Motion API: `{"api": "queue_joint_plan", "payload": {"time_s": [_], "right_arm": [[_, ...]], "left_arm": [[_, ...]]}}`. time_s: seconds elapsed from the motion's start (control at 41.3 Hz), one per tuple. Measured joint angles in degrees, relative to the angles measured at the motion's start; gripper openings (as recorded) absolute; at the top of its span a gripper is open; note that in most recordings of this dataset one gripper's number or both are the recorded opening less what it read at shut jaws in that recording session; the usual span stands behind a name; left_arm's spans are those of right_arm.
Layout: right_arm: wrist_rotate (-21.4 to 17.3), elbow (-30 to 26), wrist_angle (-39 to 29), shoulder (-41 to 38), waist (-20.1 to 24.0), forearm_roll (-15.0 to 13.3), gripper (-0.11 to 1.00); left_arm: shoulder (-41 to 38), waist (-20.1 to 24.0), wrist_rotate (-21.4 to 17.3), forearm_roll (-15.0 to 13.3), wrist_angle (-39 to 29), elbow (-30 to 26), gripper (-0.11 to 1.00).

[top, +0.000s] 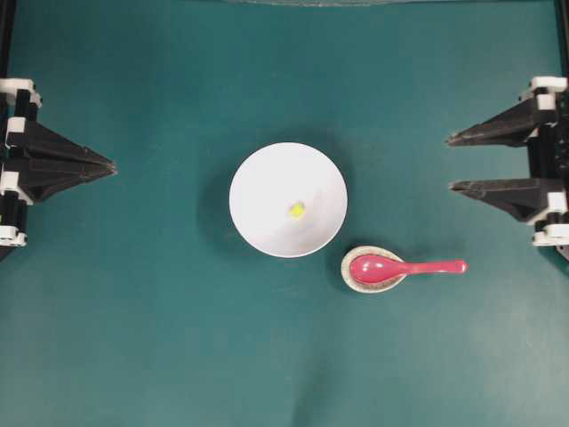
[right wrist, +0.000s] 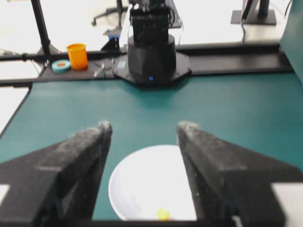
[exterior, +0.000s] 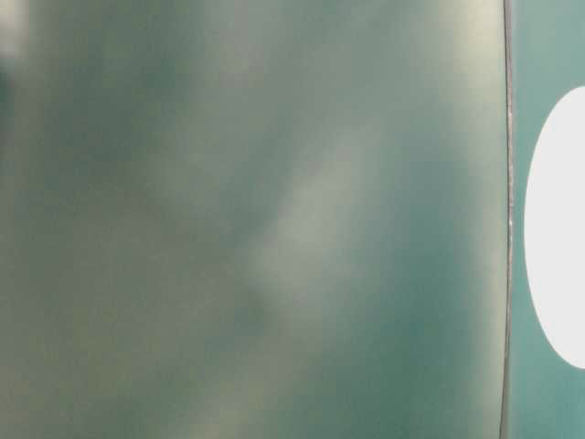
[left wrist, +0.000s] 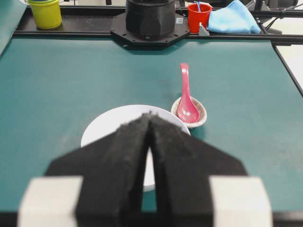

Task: Scoop the yellow hexagonal prism block from the bowl with a spoon using the right arm.
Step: 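Move the right gripper forward toward the bowl and spoon, then lower the open right gripper onto the pink spoon handle and close it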

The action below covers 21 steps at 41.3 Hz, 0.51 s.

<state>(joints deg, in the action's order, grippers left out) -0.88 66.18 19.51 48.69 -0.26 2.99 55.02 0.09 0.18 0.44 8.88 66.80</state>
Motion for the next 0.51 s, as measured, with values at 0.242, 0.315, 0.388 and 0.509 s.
{"api": "queue_joint_plan", "payload": {"time_s": [0.242,0.315,0.388,0.509], "right_arm": [[-0.26,2.72,7.91,-7.03,-0.09,0.88,0.61],[-0.35,4.57,10.63,-9.14,0.00,0.97,0.61],[-0.44,6.33,13.71,-11.60,0.53,1.05,0.61],[-0.44,9.49,20.83,-16.08,2.20,1.14,0.61]], "left_arm": [[0.09,0.00,0.09,-0.09,0.00,0.00,0.01],[0.09,0.00,0.09,0.00,0.00,0.00,0.01],[0.09,0.00,0.00,0.00,-0.09,0.00,0.01],[0.00,0.00,0.09,-0.09,-0.35,0.00,0.01]]}}
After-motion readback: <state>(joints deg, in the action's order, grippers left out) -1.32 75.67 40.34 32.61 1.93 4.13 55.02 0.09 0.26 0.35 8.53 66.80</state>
